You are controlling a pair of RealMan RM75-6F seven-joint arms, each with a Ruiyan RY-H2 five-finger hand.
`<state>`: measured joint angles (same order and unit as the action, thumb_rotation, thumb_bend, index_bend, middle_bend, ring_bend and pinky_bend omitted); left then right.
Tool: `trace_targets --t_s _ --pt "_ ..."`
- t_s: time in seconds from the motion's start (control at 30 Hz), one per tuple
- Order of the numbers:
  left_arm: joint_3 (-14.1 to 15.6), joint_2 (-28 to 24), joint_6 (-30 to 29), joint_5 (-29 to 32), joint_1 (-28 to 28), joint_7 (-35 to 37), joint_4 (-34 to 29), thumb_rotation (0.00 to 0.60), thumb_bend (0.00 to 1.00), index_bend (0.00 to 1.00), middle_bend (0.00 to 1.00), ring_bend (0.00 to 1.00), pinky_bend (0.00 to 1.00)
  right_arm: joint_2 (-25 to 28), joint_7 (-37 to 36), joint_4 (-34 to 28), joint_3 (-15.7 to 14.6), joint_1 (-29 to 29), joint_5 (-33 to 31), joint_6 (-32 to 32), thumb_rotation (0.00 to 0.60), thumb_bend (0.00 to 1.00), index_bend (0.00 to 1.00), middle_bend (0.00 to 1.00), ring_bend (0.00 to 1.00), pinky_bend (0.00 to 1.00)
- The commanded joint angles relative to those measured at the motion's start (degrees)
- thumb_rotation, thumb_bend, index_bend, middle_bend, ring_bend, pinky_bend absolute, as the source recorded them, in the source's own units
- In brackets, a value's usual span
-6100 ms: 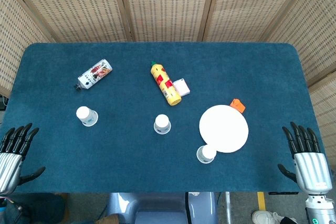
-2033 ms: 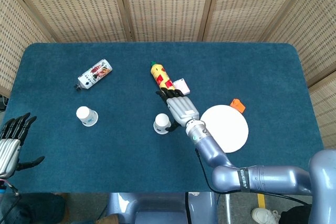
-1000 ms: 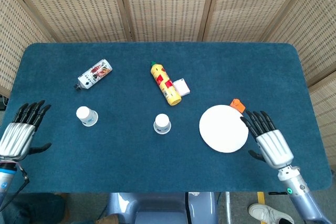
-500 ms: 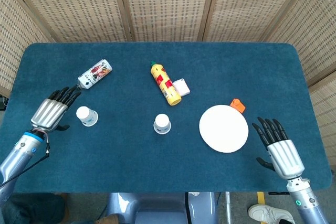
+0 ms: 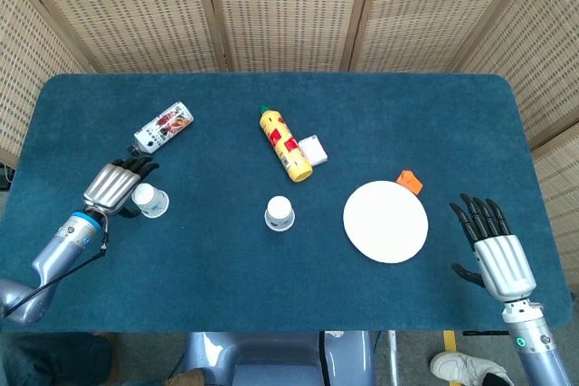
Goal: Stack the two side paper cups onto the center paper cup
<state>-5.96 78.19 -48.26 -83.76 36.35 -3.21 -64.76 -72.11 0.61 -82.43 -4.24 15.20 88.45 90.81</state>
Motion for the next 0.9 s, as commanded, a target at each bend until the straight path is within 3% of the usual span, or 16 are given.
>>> trace_targets --t_s 0.03,0.17,0.3,0.6,0.7,0.8,0.9 --pt "0.18 1.4 0.71 0.96 0.59 0.19 1.62 0.6 0.01 0.23 0.21 0.25 0.33 -0.04 -0.18 0.19 0.61 -0.33 -0.06 -0.27 0.6 0.0 0.06 0.02 0.0 0.0" --pt "0.52 2.4 -0.29 0.99 0.58 0.45 2.86 0.6 0.02 0.34 0.3 0.33 0.39 -0.06 -0.44 0.33 1.38 -0.77 0.16 -0.59 0.6 0.0 0.06 0.01 0.0 0.0" --pt "0.86 2.56 -1.24 1.2 0.3 -0.11 3.11 0.6 0.08 0.51 0.44 0.47 0.51 0.1 -1.07 0.17 1.91 -1.14 0.4 -0.95 0.6 0.0 0.06 0.01 0.0 0.0" --pt "0.18 -0.81 -5.26 1.32 -0.27 -0.9 -2.21 0.6 0.08 0.57 0.48 0.5 0.54 0.4 -1.29 -0.24 2.94 -1.99 1.62 -1.06 0.6 0.0 0.07 0.01 0.0 0.0" --pt "-0.64 -3.21 -7.47 0.79 -0.35 -0.11 -6.51 0.6 0.08 0.56 0.48 0.51 0.54 0.56 -1.3 -0.44 3.26 -2.25 1.94 -1.03 0.6 0.0 0.07 0.01 0.0 0.0" --pt "-2.65 -7.19 -10.28 -1.14 0.88 -0.47 -14.71 0.6 0.08 0.56 0.48 0.51 0.54 0.73 -1.14 -0.71 3.53 -2.52 2.43 -0.98 0.6 0.0 0.07 0.02 0.0 0.0" --pt "-4.22 -10.4 -9.17 -0.29 2.56 -4.25 -22.21 0.6 0.08 0.56 0.48 0.51 0.54 0.85 -0.58 -0.91 3.86 -2.81 2.82 -0.81 0.6 0.0 0.07 0.02 0.0 0.0"
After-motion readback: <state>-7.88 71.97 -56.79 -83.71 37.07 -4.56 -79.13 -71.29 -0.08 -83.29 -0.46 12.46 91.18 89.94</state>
